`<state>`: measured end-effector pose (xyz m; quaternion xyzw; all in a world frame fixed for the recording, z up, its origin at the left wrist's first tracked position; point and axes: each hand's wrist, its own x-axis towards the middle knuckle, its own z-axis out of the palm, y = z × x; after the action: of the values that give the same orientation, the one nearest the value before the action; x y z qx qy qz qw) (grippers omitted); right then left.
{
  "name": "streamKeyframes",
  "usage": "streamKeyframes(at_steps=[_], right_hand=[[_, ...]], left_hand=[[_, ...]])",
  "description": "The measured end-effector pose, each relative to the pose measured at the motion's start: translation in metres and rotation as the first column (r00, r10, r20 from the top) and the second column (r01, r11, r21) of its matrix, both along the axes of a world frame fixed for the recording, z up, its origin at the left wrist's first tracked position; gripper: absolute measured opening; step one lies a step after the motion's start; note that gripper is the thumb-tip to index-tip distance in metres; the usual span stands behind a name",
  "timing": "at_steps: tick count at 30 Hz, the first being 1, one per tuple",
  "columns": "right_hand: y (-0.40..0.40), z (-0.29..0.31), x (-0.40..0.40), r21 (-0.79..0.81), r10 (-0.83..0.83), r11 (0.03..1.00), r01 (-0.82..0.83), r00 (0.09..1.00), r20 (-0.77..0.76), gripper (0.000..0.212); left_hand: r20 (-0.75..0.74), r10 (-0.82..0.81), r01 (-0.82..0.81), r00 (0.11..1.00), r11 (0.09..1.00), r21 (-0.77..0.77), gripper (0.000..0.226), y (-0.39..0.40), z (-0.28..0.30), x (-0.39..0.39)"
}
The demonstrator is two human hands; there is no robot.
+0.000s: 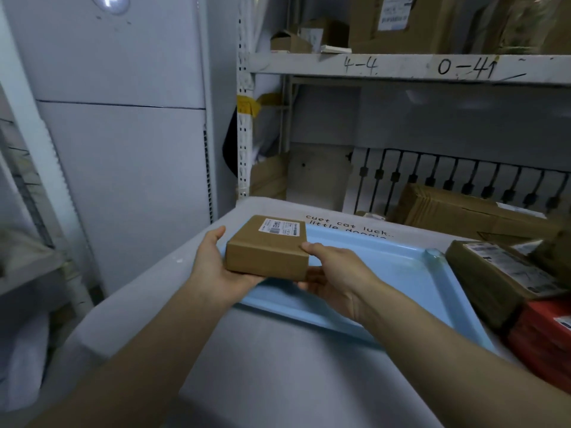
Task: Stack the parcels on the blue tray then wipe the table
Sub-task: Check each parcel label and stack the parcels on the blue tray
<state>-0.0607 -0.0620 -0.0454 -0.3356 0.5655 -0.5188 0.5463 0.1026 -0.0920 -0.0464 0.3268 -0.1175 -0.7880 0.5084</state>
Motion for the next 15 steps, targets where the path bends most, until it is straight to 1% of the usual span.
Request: streamKeyframes(at_steps=[2, 3, 5, 6, 7, 8, 9, 10, 12, 14, 15], right_hand=[[-0.011, -0.005, 0.007, -0.002, -0.007, 1.0, 0.007, 1.0, -0.012, 0.024], [-0.014, -0.007, 0.008, -0.001, -0.009, 1.0, 0.009, 1.0, -0.022, 0.024], [-0.017, -0.011, 0.01, 0.015, -0.001, 1.0, 0.001, 0.999, -0.044, 0.02], [-0.017, -0.012, 0.01, 0.027, 0.011, 1.0, -0.009, 0.998, -0.055, 0.018], [-0.017, -0.014, 0.01, 0.041, 0.027, 0.999, -0.024, 0.997, -0.066, 0.018], [-0.016, -0.016, 0.011, 0.054, 0.045, 0.998, -0.041, 0.996, -0.082, 0.019], [-0.016, -0.018, 0.011, 0.067, 0.065, 0.996, -0.058, 0.992, -0.111, 0.021], [-0.015, -0.019, 0.011, 0.08, 0.086, 0.994, -0.074, 0.985, -0.149, 0.023], [-0.013, -0.02, 0.012, 0.094, 0.113, 0.991, -0.095, 0.969, -0.22, 0.023], [-0.012, -0.018, 0.011, 0.08, 0.132, 0.991, -0.111, 0.934, -0.332, 0.021], [-0.011, -0.017, 0.009, 0.07, 0.139, 0.99, -0.121, 0.895, -0.425, 0.018]], left_hand=[[0.069, 0.042, -0.044, 0.997, 0.999, 0.019, 0.041, -0.01, 0.001, 0.006], [0.128, 0.063, -0.065, 0.99, 0.998, 0.012, 0.036, -0.014, 0.001, 0.008], [0.311, 0.119, -0.101, 0.943, 0.992, -0.073, 0.027, -0.021, 0.0, 0.012], [0.444, 0.152, -0.101, 0.883, 0.986, -0.136, 0.029, -0.024, -0.003, 0.013], [0.589, 0.174, -0.07, 0.789, 0.978, -0.195, 0.036, -0.025, -0.007, 0.014], [0.719, 0.196, -0.011, 0.667, 0.967, -0.253, 0.041, -0.024, -0.008, 0.016], [0.798, 0.235, 0.057, 0.555, 0.946, -0.318, 0.038, -0.02, -0.009, 0.016], [0.839, 0.276, 0.125, 0.469, 0.92, -0.372, 0.035, -0.016, -0.011, 0.017], [0.872, 0.34, 0.201, 0.352, 0.882, -0.426, 0.038, -0.015, -0.019, 0.018], [0.896, 0.342, 0.211, 0.284, 0.889, -0.407, 0.047, -0.011, -0.023, 0.019], [0.907, 0.32, 0.211, 0.275, 0.9, -0.382, 0.05, -0.011, -0.026, 0.02]])
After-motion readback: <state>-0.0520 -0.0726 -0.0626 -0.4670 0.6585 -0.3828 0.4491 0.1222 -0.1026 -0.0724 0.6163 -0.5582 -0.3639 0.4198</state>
